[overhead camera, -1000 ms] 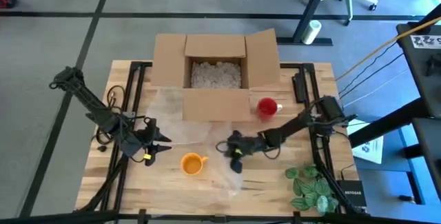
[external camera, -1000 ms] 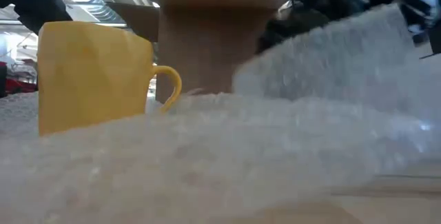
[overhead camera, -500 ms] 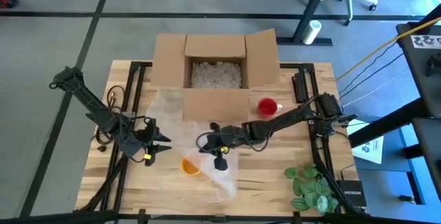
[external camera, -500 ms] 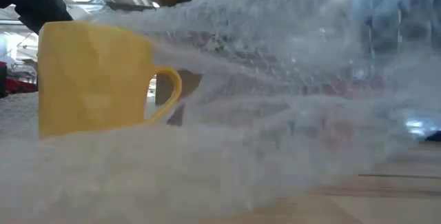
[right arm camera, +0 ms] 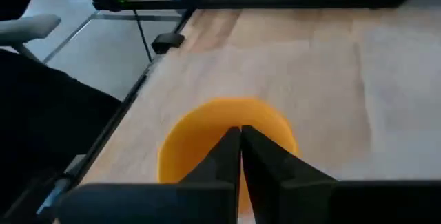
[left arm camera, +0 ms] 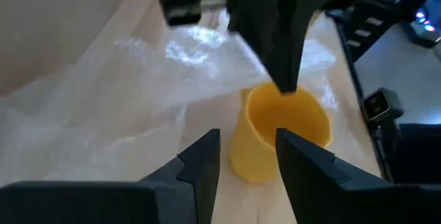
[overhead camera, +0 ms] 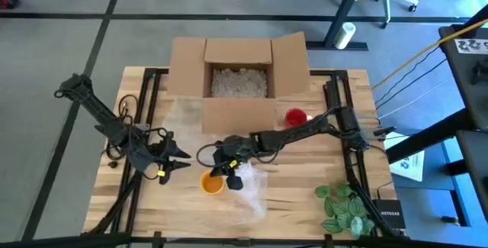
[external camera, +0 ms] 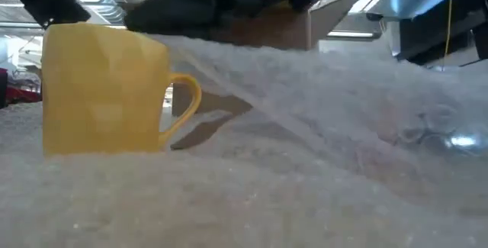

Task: Wrap mug
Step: Wrap the yellow mug using the bubble wrap

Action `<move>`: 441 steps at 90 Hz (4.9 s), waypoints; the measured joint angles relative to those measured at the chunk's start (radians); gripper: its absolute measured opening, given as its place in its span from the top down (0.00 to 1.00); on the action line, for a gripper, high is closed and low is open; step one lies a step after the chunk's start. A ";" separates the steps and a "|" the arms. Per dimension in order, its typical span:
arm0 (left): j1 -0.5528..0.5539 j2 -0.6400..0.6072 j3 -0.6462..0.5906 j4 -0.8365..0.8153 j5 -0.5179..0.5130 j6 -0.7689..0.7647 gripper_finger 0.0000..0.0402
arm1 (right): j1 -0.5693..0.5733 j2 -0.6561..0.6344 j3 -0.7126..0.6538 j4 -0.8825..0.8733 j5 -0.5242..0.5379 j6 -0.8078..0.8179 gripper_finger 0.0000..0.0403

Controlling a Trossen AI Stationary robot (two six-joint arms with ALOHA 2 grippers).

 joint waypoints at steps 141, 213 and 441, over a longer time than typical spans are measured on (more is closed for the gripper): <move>-0.085 0.005 0.000 -0.036 -0.048 -0.039 0.69 | 0.190 -0.843 -1.248 0.403 0.498 0.718 0.98; -0.084 0.005 -0.001 -0.037 -0.056 -0.134 0.69 | 0.141 -0.253 -0.936 0.565 0.436 0.392 0.66; -0.231 -0.059 -0.001 -0.118 -0.225 -0.153 0.69 | 0.014 -0.509 -0.939 0.510 0.323 0.373 0.94</move>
